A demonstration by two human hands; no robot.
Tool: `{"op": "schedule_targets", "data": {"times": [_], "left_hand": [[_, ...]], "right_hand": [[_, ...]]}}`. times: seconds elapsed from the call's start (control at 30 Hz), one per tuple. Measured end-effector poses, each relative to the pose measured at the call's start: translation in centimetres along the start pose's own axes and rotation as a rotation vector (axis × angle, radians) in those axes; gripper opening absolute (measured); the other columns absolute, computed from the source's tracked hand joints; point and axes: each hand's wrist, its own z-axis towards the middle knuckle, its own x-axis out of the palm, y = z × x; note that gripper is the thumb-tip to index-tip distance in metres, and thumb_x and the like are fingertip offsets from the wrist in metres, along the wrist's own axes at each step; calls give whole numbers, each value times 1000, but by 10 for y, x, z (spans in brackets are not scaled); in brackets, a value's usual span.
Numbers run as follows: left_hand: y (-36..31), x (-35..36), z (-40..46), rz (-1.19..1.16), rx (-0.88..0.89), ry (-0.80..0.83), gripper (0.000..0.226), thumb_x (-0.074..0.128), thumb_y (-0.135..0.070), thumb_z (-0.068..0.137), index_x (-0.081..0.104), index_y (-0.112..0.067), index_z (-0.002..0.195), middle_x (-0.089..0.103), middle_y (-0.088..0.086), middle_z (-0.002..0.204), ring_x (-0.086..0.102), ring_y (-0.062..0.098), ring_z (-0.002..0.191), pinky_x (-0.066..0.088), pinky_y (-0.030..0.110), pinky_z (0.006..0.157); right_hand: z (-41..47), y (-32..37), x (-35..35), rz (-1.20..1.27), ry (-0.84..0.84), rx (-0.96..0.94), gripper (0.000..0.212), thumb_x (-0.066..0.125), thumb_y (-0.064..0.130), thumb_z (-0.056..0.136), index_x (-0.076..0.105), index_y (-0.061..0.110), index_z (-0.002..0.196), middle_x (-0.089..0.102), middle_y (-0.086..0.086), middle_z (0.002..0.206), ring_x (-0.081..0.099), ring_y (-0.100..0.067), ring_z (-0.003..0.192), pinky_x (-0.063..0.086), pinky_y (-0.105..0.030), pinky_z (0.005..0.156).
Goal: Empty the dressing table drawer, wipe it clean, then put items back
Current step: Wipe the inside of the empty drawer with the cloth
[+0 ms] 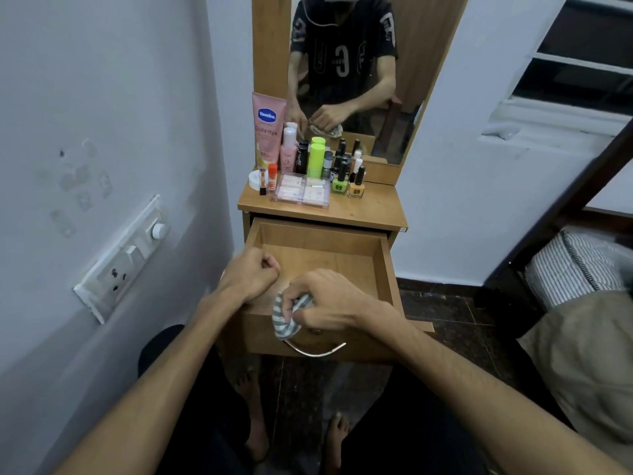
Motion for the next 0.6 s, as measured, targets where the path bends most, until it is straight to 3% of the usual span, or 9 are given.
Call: {"op": "schedule_targets", "data": {"times": [0.1, 0.23, 0.3, 0.4, 0.6], "left_hand": [[-6, 17, 0, 64, 1, 32, 16, 63, -15, 87, 74, -21, 76, 72, -9, 80, 66, 10, 83, 51, 29, 76], [-12, 33, -2, 155, 7, 68, 12, 64, -21, 88, 74, -21, 83, 72, -7, 82, 65, 12, 82, 48, 29, 71], [-15, 36, -2, 186, 18, 85, 11, 64, -20, 86, 73, -23, 81, 71, -8, 81, 64, 11, 81, 48, 28, 69], [-18, 39, -2, 202, 9, 113, 12, 64, -19, 85, 72, -24, 78, 70, -9, 82, 64, 12, 83, 54, 31, 74], [-18, 39, -3, 225, -6, 151, 10, 63, -18, 87, 73, -20, 84, 72, -4, 85, 65, 15, 85, 56, 34, 78]], "right_hand": [[-21, -15, -8, -3, -10, 57, 15, 62, 21, 71, 69, 34, 71, 60, 30, 72, 53, 13, 69, 35, -19, 63], [-49, -33, -19, 17, -49, 153, 13, 59, 27, 69, 69, 34, 69, 60, 34, 74, 55, 7, 71, 36, -22, 66], [-61, -43, -23, 25, -64, 185, 14, 60, 22, 71, 72, 29, 71, 65, 26, 75, 55, 6, 71, 36, -23, 64], [-81, -55, -28, 24, -104, 225, 16, 60, 20, 70, 74, 29, 71, 72, 14, 79, 55, -1, 69, 40, -25, 62], [-112, -75, -43, 15, -133, 349, 14, 60, 25, 66, 72, 33, 64, 68, 17, 69, 56, 1, 68, 39, -23, 63]]}}
